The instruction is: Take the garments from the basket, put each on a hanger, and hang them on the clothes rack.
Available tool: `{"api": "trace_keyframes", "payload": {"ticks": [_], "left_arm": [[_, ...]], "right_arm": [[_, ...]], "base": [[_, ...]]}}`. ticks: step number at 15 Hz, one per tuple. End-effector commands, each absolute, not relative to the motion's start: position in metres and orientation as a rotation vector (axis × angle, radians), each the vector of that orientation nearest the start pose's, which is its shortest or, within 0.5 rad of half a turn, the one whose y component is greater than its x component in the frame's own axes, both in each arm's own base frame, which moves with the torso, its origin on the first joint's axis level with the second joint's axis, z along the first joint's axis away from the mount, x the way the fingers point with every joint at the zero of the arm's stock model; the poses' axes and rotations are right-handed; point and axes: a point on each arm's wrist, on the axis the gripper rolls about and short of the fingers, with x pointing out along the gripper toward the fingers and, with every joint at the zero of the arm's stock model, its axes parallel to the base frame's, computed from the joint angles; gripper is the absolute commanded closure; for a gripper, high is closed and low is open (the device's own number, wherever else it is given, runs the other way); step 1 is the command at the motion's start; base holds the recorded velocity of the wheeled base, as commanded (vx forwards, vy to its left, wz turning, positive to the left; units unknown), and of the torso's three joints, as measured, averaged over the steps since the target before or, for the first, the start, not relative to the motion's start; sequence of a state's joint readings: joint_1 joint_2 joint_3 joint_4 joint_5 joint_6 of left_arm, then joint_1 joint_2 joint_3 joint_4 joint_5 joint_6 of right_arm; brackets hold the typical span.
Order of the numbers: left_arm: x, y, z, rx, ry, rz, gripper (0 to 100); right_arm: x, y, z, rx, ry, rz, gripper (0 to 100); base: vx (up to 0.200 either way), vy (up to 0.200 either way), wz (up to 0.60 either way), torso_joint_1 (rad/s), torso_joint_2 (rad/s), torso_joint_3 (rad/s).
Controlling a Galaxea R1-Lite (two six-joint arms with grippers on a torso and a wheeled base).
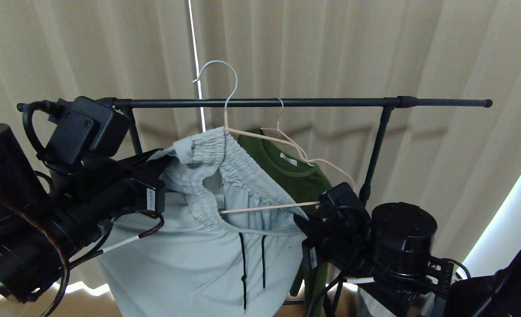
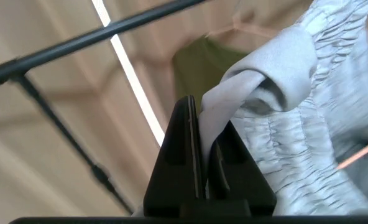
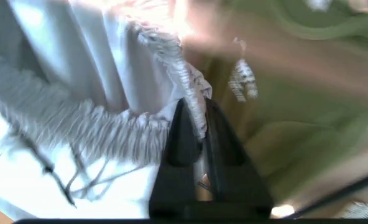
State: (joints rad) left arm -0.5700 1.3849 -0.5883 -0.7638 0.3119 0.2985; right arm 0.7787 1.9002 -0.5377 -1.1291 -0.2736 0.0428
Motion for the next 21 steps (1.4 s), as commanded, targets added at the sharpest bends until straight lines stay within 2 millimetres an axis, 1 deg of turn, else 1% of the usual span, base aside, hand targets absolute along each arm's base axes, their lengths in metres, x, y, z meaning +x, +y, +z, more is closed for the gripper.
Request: {"api": "trace_keyframes", "payload": {"ticks": [1, 2, 3, 5, 6, 8, 10, 13, 15, 17, 19, 20, 21], "left_arm": [[0.193, -0.109, 0.216, 0.319, 0.005, -0.239, 100], [0.197, -0.103, 0.211, 0.355, 0.024, -0.207, 100], [0.198, -0.103, 0.21, 0.37, 0.029, -0.205, 100], [0.198, -0.102, 0.207, 0.412, 0.034, -0.203, 100], [0.198, -0.102, 0.207, 0.414, 0.036, -0.204, 100], [0.198, -0.092, 0.199, 0.512, 0.061, -0.174, 100], [0.198, -0.087, 0.194, 0.563, 0.074, -0.156, 100], [0.197, -0.085, 0.181, 0.618, 0.101, -0.162, 100], [0.197, -0.084, 0.174, 0.649, 0.109, -0.165, 100], [0.198, -0.085, 0.173, 0.652, 0.112, -0.166, 100], [0.199, -0.085, 0.176, 0.646, 0.103, -0.162, 100], [0.199, -0.083, 0.178, 0.642, 0.095, -0.153, 100], [0.199, -0.082, 0.178, 0.641, 0.096, -0.143, 100]], "right_arm": [[0.224, 0.202, 0.106, -0.076, 0.216, 0.473, 100], [0.242, 0.174, 0.107, -0.063, 0.185, 0.372, 100], [0.251, 0.165, 0.108, -0.068, 0.179, 0.334, 100], [0.259, 0.156, 0.111, -0.064, 0.165, 0.295, 100], [0.26, 0.156, 0.112, -0.065, 0.163, 0.295, 100], [0.26, 0.152, 0.117, -0.054, 0.146, 0.312, 100], [0.26, 0.152, 0.118, -0.054, 0.143, 0.317, 100], [0.258, 0.153, 0.121, -0.054, 0.133, 0.332, 100], [0.253, 0.157, 0.128, -0.063, 0.112, 0.41, 100], [0.246, 0.164, 0.133, -0.081, 0.099, 0.457, 100], [0.24, 0.164, 0.134, -0.147, 0.17, 0.476, 100], [0.239, 0.167, 0.141, -0.156, 0.194, 0.489, 100], [0.239, 0.167, 0.143, -0.163, 0.21, 0.489, 100]], "base": [[0.0, 0.0, 0.0, 0.0, 0.0, 0.0], [0.0, 0.0, 0.0, 0.0, 0.0, 0.0], [0.0, 0.0, 0.0, 0.0, 0.0, 0.0], [0.0, 0.0, 0.0, 0.0, 0.0, 0.0], [0.0, 0.0, 0.0, 0.0, 0.0, 0.0], [0.0, 0.0, 0.0, 0.0, 0.0, 0.0], [0.0, 0.0, 0.0, 0.0, 0.0, 0.0], [0.0, 0.0, 0.0, 0.0, 0.0, 0.0], [0.0, 0.0, 0.0, 0.0, 0.0, 0.0], [0.0, 0.0, 0.0, 0.0, 0.0, 0.0], [0.0, 0.0, 0.0, 0.0, 0.0, 0.0], [0.0, 0.0, 0.0, 0.0, 0.0, 0.0], [0.0, 0.0, 0.0, 0.0, 0.0, 0.0]]}}
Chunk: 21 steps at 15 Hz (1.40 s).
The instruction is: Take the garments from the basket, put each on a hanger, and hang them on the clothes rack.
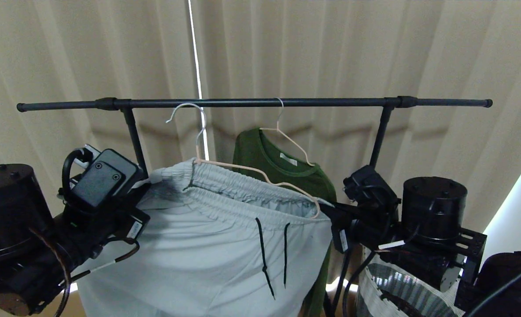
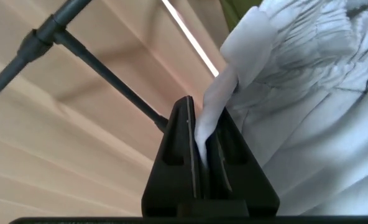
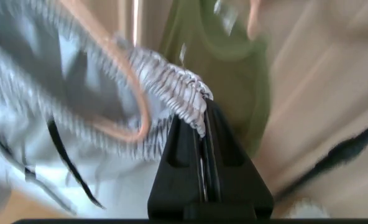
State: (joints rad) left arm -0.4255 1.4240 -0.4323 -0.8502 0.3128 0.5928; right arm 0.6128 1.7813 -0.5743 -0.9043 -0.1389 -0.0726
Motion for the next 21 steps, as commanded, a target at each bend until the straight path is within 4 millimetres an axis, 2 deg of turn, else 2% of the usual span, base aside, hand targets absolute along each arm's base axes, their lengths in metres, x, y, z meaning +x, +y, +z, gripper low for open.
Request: {"api": "trace_keyframes", "payload": {"ticks": [1, 4, 6, 8, 12, 16, 20, 21], "left_arm": [[0.201, -0.079, 0.181, 0.633, 0.076, -0.124, 100], [0.202, -0.074, 0.182, 0.647, 0.062, -0.097, 100], [0.2, -0.074, 0.182, 0.655, 0.039, -0.134, 100], [0.198, -0.073, 0.179, 0.675, 0.042, -0.159, 100], [0.202, -0.073, 0.188, 0.68, -0.023, -0.2, 100], [0.199, -0.074, 0.193, 0.714, -0.101, -0.264, 100], [0.188, -0.07, 0.18, 0.744, -0.07, -0.295, 100], [0.189, -0.06, 0.18, 0.777, -0.057, -0.252, 100]], "right_arm": [[0.239, 0.167, 0.152, -0.178, 0.249, 0.49, 100], [0.232, 0.162, 0.166, -0.2, 0.316, 0.49, 100], [0.23, 0.161, 0.19, -0.193, 0.346, 0.488, 100], [0.229, 0.16, 0.202, -0.192, 0.395, 0.484, 100], [0.213, 0.168, 0.198, -0.215, 0.537, 0.522, 100], [0.215, 0.178, 0.185, -0.252, 0.604, 0.537, 100], [0.223, 0.175, 0.197, -0.236, 0.581, 0.506, 100], [0.226, 0.17, 0.202, -0.225, 0.573, 0.489, 100]], "base": [[0.0, 0.0, 0.0, 0.0, 0.0, 0.0], [0.0, 0.0, 0.0, 0.0, 0.0, 0.0], [0.0, 0.0, 0.0, 0.0, 0.0, 0.0], [0.0, 0.0, 0.0, 0.0, 0.0, 0.0], [0.0, 0.0, 0.0, 0.0, 0.0, 0.0], [0.0, 0.0, 0.0, 0.0, 0.0, 0.0], [0.0, 0.0, 0.0, 0.0, 0.0, 0.0], [0.0, 0.0, 0.0, 0.0, 0.0, 0.0]]}}
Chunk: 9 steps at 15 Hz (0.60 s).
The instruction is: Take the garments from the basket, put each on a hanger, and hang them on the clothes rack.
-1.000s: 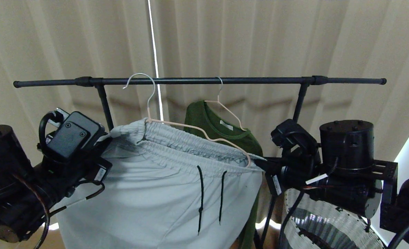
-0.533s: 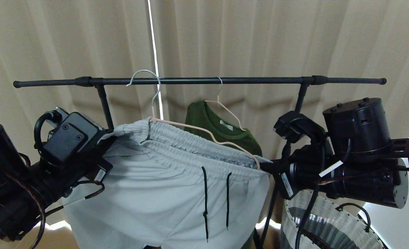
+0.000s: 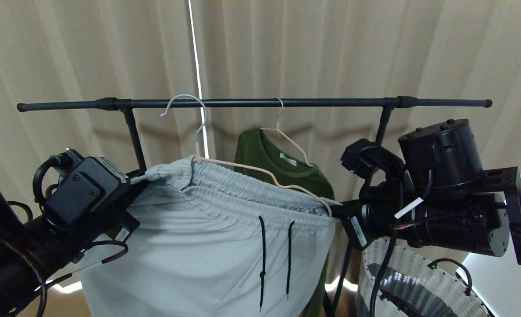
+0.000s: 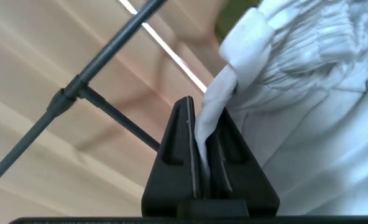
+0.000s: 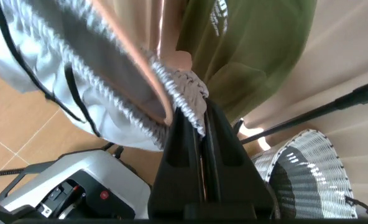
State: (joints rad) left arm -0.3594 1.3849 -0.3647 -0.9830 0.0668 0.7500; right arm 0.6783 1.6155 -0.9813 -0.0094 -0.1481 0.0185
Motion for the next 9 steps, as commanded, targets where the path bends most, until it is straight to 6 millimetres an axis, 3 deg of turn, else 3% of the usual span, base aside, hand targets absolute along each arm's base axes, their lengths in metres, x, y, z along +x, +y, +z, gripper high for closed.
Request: {"api": "trace_keyframes", "payload": {"ticks": [1, 6, 9], "left_arm": [[0.19, -0.056, 0.179, 0.796, -0.058, -0.252, 100], [0.189, -0.046, 0.172, 0.85, -0.042, -0.255, 100], [0.19, -0.051, 0.175, 0.808, -0.06, -0.261, 100]], "right_arm": [[0.227, 0.169, 0.205, -0.215, 0.557, 0.484, 100], [0.227, 0.168, 0.217, -0.192, 0.511, 0.49, 100], [0.224, 0.174, 0.21, -0.182, 0.508, 0.514, 100]], "base": [[0.0, 0.0, 0.0, 0.0, 0.0, 0.0], [0.0, 0.0, 0.0, 0.0, 0.0, 0.0], [0.0, 0.0, 0.0, 0.0, 0.0, 0.0]]}}
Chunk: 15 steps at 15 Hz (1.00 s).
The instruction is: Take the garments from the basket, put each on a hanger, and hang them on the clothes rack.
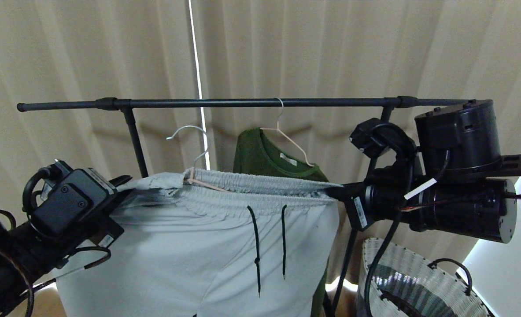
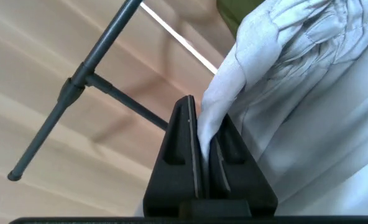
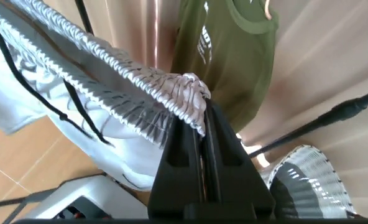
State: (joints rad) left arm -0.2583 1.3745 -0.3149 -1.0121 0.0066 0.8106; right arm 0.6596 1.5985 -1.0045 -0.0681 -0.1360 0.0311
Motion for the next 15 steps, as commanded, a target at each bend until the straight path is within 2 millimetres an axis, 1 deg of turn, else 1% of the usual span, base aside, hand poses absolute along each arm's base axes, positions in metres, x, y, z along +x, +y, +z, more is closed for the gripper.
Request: {"api": "trace_keyframes", "payload": {"ticks": [1, 2, 3, 4, 5, 6, 9, 11, 13, 15], "left_arm": [[0.193, -0.053, 0.175, 0.746, -0.05, -0.262, 100], [0.195, -0.054, 0.176, 0.716, -0.045, -0.249, 100], [0.195, -0.058, 0.178, 0.635, -0.029, -0.209, 100], [0.195, -0.059, 0.178, 0.616, -0.025, -0.203, 100], [0.195, -0.061, 0.179, 0.563, -0.019, -0.189, 100], [0.195, -0.061, 0.179, 0.554, -0.018, -0.187, 100], [0.192, -0.063, 0.179, 0.513, -0.023, -0.202, 100], [0.188, -0.073, 0.178, 0.465, -0.023, -0.252, 100], [0.186, -0.078, 0.178, 0.446, -0.026, -0.28, 100], [0.188, -0.079, 0.179, 0.443, -0.028, -0.265, 100]], "right_arm": [[0.216, 0.188, 0.207, -0.175, 0.456, 0.571, 100], [0.213, 0.193, 0.204, -0.172, 0.436, 0.591, 100], [0.211, 0.197, 0.199, -0.175, 0.422, 0.605, 100], [0.208, 0.202, 0.195, -0.178, 0.413, 0.627, 100], [0.203, 0.207, 0.195, -0.174, 0.396, 0.65, 100], [0.201, 0.208, 0.194, -0.177, 0.399, 0.659, 0], [0.195, 0.21, 0.189, -0.18, 0.393, 0.675, 0], [0.199, 0.215, 0.19, -0.187, 0.26, 0.702, 0], [0.203, 0.219, 0.189, -0.275, 0.139, 0.737, 0], [0.203, 0.219, 0.183, -0.349, 0.099, 0.757, 0]], "base": [[0.0, 0.0, 0.0, 0.0, 0.0, 0.0], [0.0, 0.0, 0.0, 0.0, 0.0, 0.0], [0.0, 0.0, 0.0, 0.0, 0.0, 0.0], [0.0, 0.0, 0.0, 0.0, 0.0, 0.0], [0.0, 0.0, 0.0, 0.0, 0.0, 0.0], [0.0, 0.0, 0.0, 0.0, 0.0, 0.0], [0.0, 0.0, 0.0, 0.0, 0.0, 0.0], [0.0, 0.0, 0.0, 0.0, 0.0, 0.0], [0.0, 0.0, 0.0, 0.0, 0.0, 0.0], [0.0, 0.0, 0.0, 0.0, 0.0, 0.0]]}}
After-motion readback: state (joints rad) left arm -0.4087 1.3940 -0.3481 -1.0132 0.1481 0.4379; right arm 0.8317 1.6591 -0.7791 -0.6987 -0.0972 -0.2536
